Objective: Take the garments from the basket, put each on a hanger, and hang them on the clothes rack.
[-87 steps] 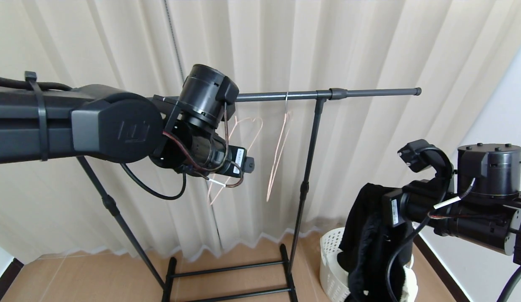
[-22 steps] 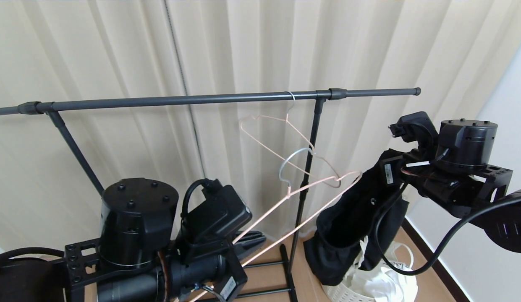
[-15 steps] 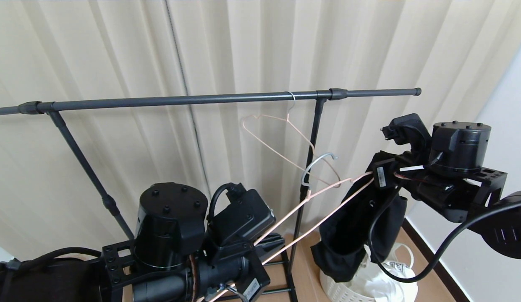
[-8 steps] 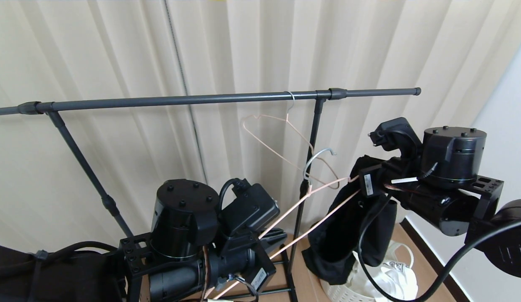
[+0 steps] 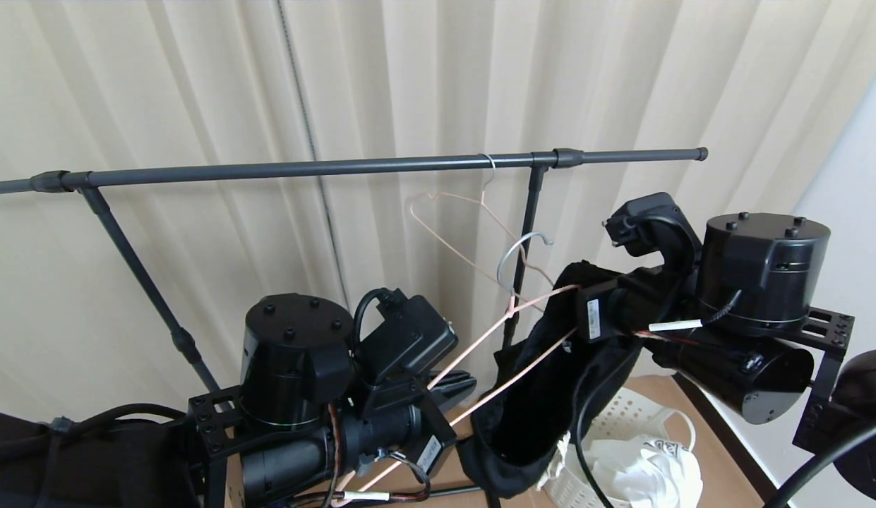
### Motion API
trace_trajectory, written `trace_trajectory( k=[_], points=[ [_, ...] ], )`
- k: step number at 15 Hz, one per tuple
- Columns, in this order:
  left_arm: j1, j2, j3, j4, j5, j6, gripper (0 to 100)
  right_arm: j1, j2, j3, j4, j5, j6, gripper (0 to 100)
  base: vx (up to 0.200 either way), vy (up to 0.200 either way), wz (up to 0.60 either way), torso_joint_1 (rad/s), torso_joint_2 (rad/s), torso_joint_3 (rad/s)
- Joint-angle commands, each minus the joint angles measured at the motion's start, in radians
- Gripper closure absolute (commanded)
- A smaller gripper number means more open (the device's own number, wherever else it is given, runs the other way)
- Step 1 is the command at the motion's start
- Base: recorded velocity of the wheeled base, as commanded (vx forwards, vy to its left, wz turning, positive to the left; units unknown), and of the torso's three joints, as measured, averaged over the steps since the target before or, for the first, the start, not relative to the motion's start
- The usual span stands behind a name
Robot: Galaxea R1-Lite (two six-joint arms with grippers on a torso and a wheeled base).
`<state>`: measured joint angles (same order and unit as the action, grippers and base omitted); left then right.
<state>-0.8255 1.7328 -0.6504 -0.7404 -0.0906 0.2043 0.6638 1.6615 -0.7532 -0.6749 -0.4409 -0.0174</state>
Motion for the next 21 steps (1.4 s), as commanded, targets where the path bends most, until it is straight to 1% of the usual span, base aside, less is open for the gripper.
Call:
trace_trajectory(
  k=[1,2,3,5,8,11,14,15,16,17,19,21],
  points=[
    [0.0,0.004,-0.003,0.0,0.0,0.0,100,0.092,-0.002,-0.012,0.001,0.004,0.039,100,0.0,0.0,0.0,0.0,0.0,0.0],
    [0.0,0.011,-0.005,-0.002,0.0,0.001,100,0.126,-0.005,-0.014,0.001,0.004,0.053,100,0.0,0.0,0.0,0.0,0.0,0.0],
    [0.002,0.019,-0.009,-0.002,0.0,0.001,100,0.166,-0.012,-0.026,0.003,0.002,0.085,100,0.0,0.0,0.0,0.0,0.0,0.0],
    [0.002,0.031,-0.011,-0.005,0.0,0.001,100,0.184,-0.012,-0.038,0.003,0.002,0.105,100,0.0,0.0,0.0,0.0,0.0,0.0],
    [0.006,0.053,-0.006,-0.042,0.0,0.0,100,0.186,-0.017,-0.048,0.001,-0.019,0.109,100,0.0,0.0,0.0,0.0,0.0,0.0],
    [0.023,0.059,-0.012,-0.071,-0.001,-0.022,100,0.186,-0.031,-0.041,0.003,-0.021,0.108,100,0.0,0.0,0.0,0.0,0.0,0.0],
    [0.031,0.071,-0.031,-0.103,0.0,-0.022,100,0.188,-0.037,-0.04,0.003,-0.024,0.108,100,0.0,0.0,0.0,0.0,0.0,0.0],
    [0.031,0.068,-0.031,-0.103,-0.001,-0.02,100,0.186,-0.039,-0.049,0.0,-0.032,0.108,100,0.0,0.0,0.0,0.0,0.0,0.0],
    [0.029,0.051,-0.015,-0.099,-0.001,-0.019,100,0.145,-0.055,-0.063,0.005,-0.061,0.103,100,0.0,0.0,0.0,0.0,0.0,0.0],
    [0.028,0.028,0.009,-0.094,-0.001,-0.017,100,0.108,-0.074,-0.063,0.006,-0.062,0.096,100,0.0,0.0,0.0,0.0,0.0,0.0],
    [0.032,0.011,0.041,-0.094,-0.003,-0.016,100,0.085,-0.101,-0.064,0.006,-0.061,0.074,100,0.0,0.0,0.0,0.0,0.0,0.0],
    [0.032,0.011,0.045,-0.093,-0.003,-0.014,100,0.082,-0.098,-0.067,0.005,-0.061,0.073,100,0.0,0.0,0.0,0.0,0.0,0.0]
  ],
)
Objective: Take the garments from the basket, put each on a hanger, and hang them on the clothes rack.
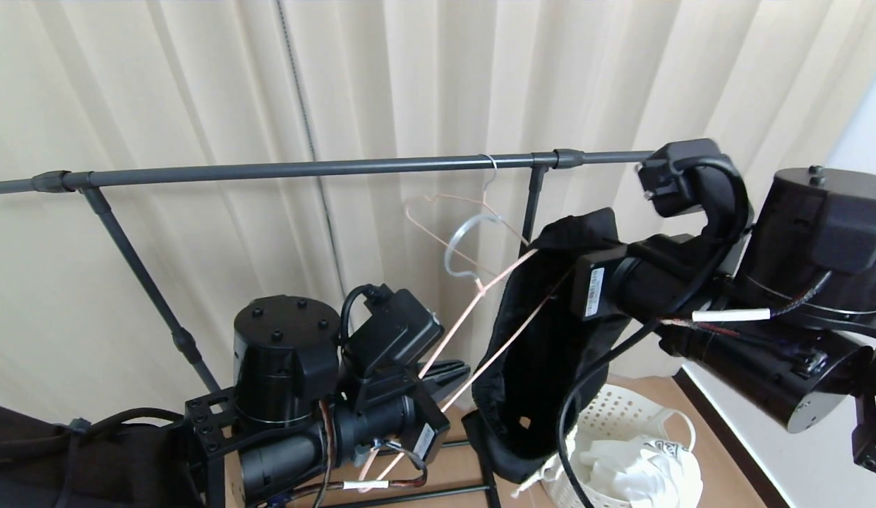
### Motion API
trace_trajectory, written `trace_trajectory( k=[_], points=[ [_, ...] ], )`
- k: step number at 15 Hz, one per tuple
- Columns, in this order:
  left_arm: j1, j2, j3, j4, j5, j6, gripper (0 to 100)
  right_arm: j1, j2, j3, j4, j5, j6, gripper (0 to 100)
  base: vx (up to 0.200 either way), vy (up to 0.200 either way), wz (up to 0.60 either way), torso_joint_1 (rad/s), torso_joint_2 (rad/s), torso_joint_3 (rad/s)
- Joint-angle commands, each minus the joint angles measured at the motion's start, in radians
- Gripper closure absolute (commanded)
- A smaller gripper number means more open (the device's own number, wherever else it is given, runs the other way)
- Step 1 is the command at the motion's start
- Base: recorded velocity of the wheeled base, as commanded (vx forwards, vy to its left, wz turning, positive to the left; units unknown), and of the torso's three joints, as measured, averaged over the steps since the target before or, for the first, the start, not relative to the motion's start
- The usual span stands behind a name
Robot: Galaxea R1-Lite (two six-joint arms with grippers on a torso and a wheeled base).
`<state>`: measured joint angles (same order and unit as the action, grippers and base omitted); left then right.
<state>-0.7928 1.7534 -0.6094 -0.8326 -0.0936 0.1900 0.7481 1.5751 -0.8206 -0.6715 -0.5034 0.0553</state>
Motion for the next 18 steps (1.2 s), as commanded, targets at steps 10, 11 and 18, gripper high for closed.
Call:
trace_trajectory(
  k=[10,11,18],
  points=[
    [-0.005,0.055,-0.078,0.015,0.022,-0.003,100,0.128,0.011,0.031,0.007,0.005,0.008,100,0.0,0.0,0.0,0.0,0.0,0.0],
    [-0.006,0.064,-0.086,0.013,0.023,-0.003,100,0.143,0.017,0.032,0.006,0.006,0.011,100,0.0,0.0,0.0,0.0,0.0,0.0],
    [-0.008,0.075,-0.104,0.007,0.023,-0.003,100,0.189,0.059,0.012,-0.008,0.003,0.069,100,0.0,0.0,0.0,0.0,0.0,0.0]
  ],
)
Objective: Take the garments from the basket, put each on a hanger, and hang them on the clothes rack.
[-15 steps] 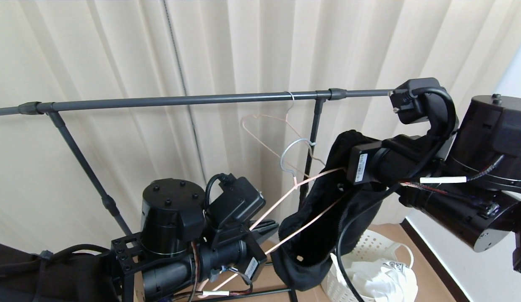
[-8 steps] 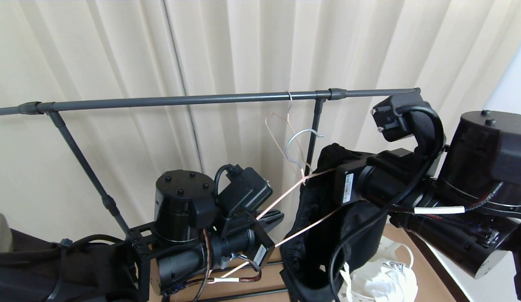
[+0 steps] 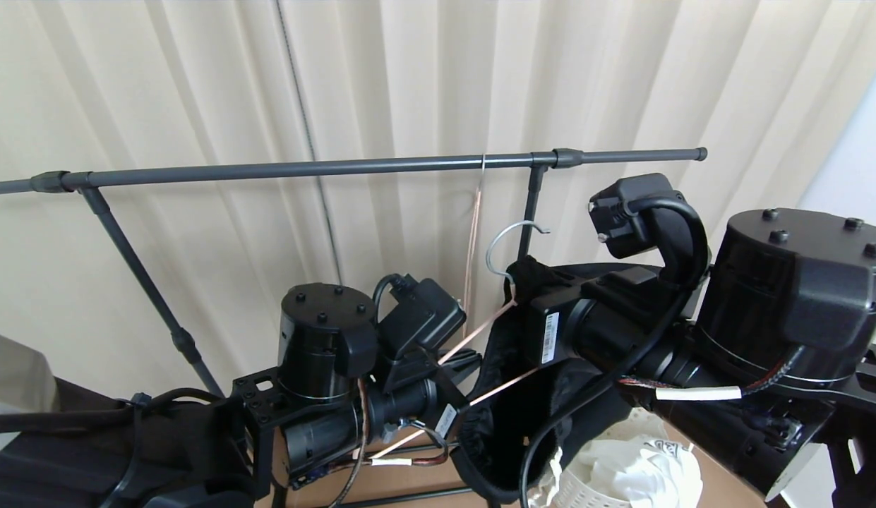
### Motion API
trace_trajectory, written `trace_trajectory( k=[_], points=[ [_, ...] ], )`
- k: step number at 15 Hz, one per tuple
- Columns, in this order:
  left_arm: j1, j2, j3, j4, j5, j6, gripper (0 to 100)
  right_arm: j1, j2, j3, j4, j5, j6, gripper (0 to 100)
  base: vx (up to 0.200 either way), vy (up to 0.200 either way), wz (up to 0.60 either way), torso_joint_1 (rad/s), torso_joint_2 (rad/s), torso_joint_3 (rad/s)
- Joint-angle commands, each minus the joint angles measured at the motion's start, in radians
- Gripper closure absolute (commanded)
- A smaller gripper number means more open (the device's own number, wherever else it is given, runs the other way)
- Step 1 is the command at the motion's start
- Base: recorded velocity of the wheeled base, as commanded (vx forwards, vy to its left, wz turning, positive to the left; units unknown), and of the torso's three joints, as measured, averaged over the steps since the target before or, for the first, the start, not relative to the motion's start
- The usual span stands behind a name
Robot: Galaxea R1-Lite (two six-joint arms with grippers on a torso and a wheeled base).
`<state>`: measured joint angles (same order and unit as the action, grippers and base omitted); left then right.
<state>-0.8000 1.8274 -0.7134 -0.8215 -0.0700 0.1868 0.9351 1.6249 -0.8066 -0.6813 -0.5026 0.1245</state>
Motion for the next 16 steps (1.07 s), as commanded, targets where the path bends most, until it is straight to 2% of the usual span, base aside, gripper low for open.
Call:
trace_trajectory(
  k=[1,2,9,16],
  points=[
    [0.001,0.001,0.002,-0.021,-0.001,0.0,100,0.001,0.001,-0.002,0.002,0.001,0.0,100,0.0,0.0,0.0,0.0,0.0,0.0],
    [0.001,0.0,0.002,-0.03,-0.001,0.0,100,-0.002,0.0,-0.002,0.002,-0.001,0.0,0,0.0,0.0,0.0,0.0,0.0,0.0],
    [0.005,-0.037,0.012,-0.033,-0.001,-0.003,100,-0.075,-0.033,0.01,0.006,-0.011,-0.017,0,0.0,0.0,0.0,0.0,0.0,0.0],
    [0.048,-0.059,0.017,-0.038,0.015,-0.003,100,-0.088,-0.04,0.014,0.006,-0.014,-0.025,0,0.0,0.0,0.0,0.0,0.0,0.0]
  ],
)
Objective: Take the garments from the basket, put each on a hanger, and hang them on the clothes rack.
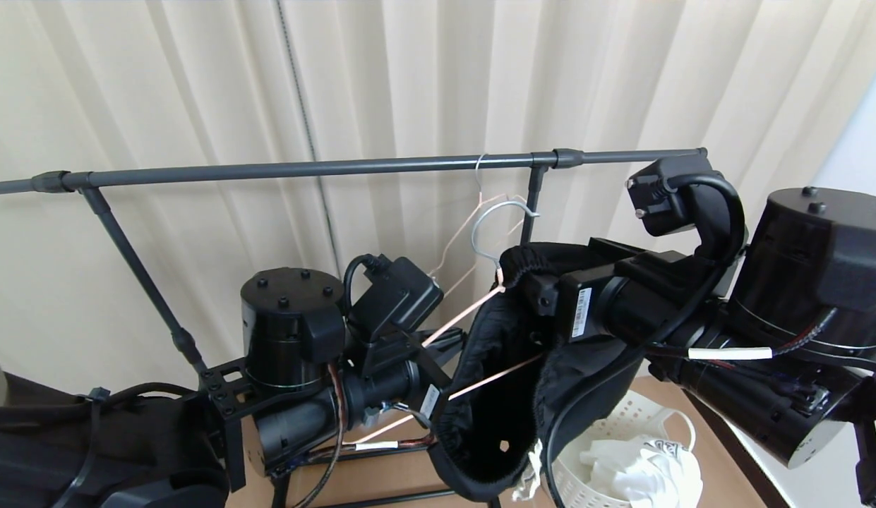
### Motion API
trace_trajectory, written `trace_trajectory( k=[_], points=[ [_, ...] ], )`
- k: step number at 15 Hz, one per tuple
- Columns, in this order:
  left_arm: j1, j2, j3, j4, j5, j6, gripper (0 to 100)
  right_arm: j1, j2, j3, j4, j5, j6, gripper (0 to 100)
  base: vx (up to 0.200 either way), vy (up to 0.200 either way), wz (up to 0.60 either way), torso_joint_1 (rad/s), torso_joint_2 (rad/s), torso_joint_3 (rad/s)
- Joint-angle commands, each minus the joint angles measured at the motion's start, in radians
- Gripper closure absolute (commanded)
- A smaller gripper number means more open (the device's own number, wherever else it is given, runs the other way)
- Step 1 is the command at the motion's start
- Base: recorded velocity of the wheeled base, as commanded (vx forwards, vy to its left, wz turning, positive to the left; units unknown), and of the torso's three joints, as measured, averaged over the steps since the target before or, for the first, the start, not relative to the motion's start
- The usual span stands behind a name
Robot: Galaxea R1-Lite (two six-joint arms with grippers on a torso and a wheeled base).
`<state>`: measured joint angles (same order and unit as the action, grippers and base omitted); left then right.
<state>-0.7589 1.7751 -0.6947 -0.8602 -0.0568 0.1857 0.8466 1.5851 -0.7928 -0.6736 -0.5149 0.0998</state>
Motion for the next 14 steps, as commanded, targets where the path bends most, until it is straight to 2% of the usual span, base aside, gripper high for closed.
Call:
trace_trajectory(
  k=[1,7,14],
  points=[
    [0.01,-0.005,-0.002,-0.008,0.002,-0.002,100,0.0,-0.001,0.001,-0.001,-0.004,0.0,0,0.0,0.0,0.0,0.0,0.0,0.0],
    [0.052,0.006,-0.005,-0.022,0.006,-0.014,100,-0.015,-0.004,-0.006,0.0,-0.004,-0.002,0,0.0,0.0,0.0,0.0,0.0,0.0],
    [0.053,0.04,-0.042,-0.02,0.092,-0.017,100,-0.031,-0.005,-0.008,0.005,-0.013,-0.034,0,0.0,0.0,0.0,0.0,0.0,0.0]
  ],
)
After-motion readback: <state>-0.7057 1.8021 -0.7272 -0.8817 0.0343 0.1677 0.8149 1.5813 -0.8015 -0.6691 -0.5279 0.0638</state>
